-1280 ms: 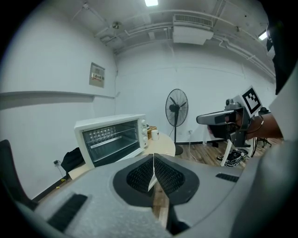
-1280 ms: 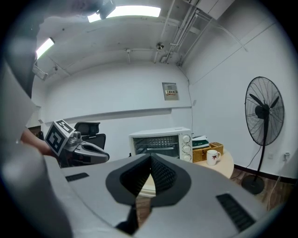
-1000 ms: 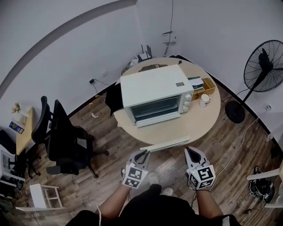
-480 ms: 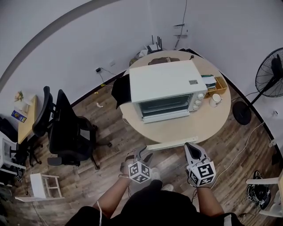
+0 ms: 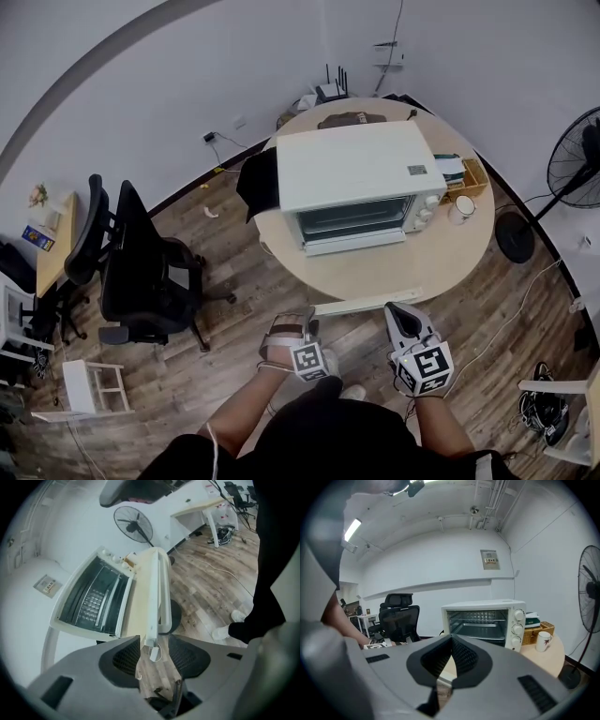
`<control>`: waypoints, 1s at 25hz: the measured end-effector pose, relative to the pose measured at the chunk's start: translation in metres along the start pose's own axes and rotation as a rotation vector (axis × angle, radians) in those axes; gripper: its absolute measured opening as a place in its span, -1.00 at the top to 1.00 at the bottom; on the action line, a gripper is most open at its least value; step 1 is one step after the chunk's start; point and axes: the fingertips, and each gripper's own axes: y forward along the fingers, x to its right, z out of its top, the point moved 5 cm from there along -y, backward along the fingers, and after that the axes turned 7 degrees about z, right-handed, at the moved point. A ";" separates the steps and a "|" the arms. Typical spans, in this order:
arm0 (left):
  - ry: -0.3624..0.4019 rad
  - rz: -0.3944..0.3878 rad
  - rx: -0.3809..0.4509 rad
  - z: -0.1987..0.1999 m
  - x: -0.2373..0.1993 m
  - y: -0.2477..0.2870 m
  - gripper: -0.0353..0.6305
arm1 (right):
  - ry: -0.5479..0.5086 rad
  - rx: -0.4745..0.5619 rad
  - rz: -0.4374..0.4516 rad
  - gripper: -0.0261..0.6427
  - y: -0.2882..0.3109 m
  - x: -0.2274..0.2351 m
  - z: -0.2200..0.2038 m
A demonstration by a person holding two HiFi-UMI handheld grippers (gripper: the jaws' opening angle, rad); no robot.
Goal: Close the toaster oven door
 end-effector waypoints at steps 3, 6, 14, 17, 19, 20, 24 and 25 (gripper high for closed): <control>0.037 0.017 -0.030 0.000 0.003 0.008 0.44 | 0.004 -0.003 0.005 0.93 0.002 0.000 -0.002; 0.047 0.026 -0.029 0.002 0.002 0.009 0.51 | 0.004 -0.005 0.006 0.93 0.003 0.000 -0.001; 0.056 0.029 -0.044 0.002 0.005 0.013 0.72 | 0.003 -0.007 0.009 0.93 0.007 0.002 -0.001; 0.054 0.033 -0.042 0.003 0.003 0.011 0.72 | 0.003 -0.006 0.012 0.93 0.009 0.003 0.000; 0.047 0.035 -0.040 0.004 0.000 0.010 0.72 | 0.004 -0.006 0.013 0.93 0.010 0.004 0.001; 0.044 0.039 -0.041 0.004 -0.002 0.009 0.73 | 0.004 -0.006 0.014 0.93 0.011 0.004 0.001; 0.023 0.072 -0.047 0.005 -0.012 0.003 0.74 | 0.001 0.000 0.018 0.93 0.014 0.006 0.004; 0.013 0.079 -0.045 0.005 -0.013 0.002 0.74 | 0.002 0.002 0.018 0.93 0.014 0.006 0.004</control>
